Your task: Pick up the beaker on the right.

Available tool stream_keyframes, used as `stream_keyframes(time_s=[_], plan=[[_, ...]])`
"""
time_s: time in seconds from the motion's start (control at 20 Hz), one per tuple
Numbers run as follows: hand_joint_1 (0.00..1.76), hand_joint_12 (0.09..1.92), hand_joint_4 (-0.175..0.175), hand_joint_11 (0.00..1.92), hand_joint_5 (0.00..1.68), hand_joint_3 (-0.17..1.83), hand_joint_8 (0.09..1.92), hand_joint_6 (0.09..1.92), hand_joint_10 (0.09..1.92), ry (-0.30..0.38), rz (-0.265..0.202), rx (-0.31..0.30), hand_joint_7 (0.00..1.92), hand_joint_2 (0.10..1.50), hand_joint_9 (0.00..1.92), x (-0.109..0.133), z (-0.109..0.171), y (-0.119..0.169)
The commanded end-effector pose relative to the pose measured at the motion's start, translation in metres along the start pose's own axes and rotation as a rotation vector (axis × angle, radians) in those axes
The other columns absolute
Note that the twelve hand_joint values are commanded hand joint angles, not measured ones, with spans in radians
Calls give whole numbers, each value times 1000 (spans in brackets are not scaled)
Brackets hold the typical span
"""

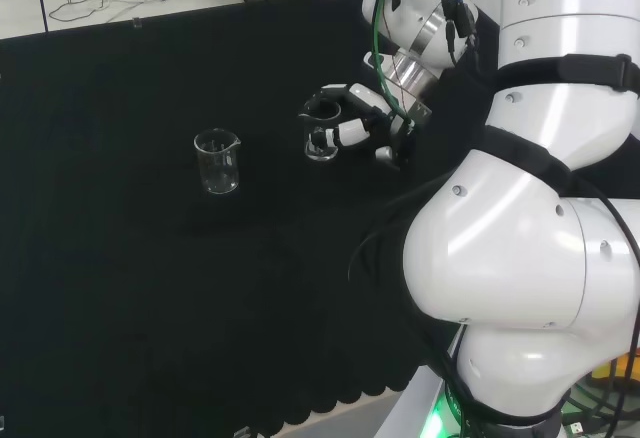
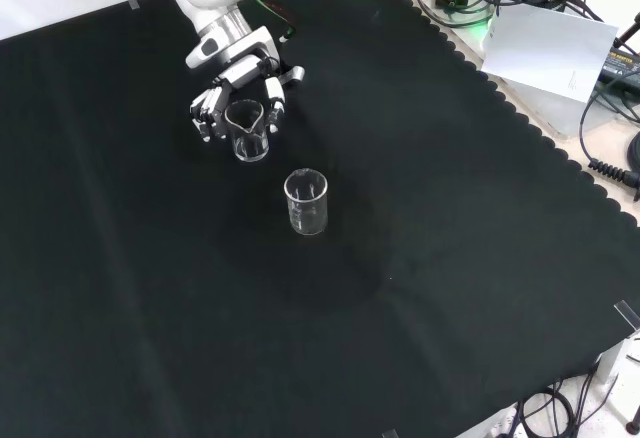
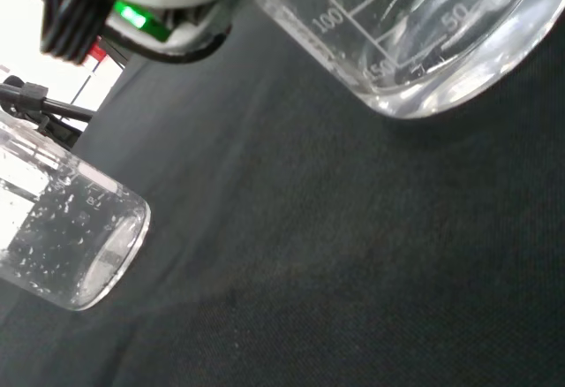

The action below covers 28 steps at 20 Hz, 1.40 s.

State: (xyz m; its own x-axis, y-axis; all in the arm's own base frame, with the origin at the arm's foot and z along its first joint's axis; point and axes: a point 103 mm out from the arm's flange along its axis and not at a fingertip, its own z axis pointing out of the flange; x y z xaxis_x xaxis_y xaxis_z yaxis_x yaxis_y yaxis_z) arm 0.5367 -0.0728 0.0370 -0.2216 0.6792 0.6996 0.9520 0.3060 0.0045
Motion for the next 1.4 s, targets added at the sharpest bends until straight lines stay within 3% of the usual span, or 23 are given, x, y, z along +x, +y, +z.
stream_keyframes(time_s=[0.05,0.3,0.5,0.6,0.7,0.8,1.05,1.4], plan=[[927,1369,-25,69,463,549,600,877,548,1,6,4,387,547,470,6,13,8],[929,1374,-30,57,378,564,613,777,558,16,3,-5,363,536,458,5,12,7],[931,1377,-30,65,378,574,631,711,574,16,16,-48,374,544,475,2,3,2],[954,1365,-5,143,660,576,632,736,568,-26,26,-67,546,588,582,4,-1,2],[1054,1300,114,407,1065,475,576,648,546,-53,38,-77,981,716,842,7,-3,2],[1105,1174,161,671,1265,422,429,513,449,-62,49,-93,1282,756,1076,10,-4,4],[1133,962,175,1013,1389,375,143,346,197,-118,46,-124,1559,769,1417,24,-13,11],[1139,786,175,1263,1415,393,87,303,103,-163,18,-107,1695,755,1632,45,-34,16]])
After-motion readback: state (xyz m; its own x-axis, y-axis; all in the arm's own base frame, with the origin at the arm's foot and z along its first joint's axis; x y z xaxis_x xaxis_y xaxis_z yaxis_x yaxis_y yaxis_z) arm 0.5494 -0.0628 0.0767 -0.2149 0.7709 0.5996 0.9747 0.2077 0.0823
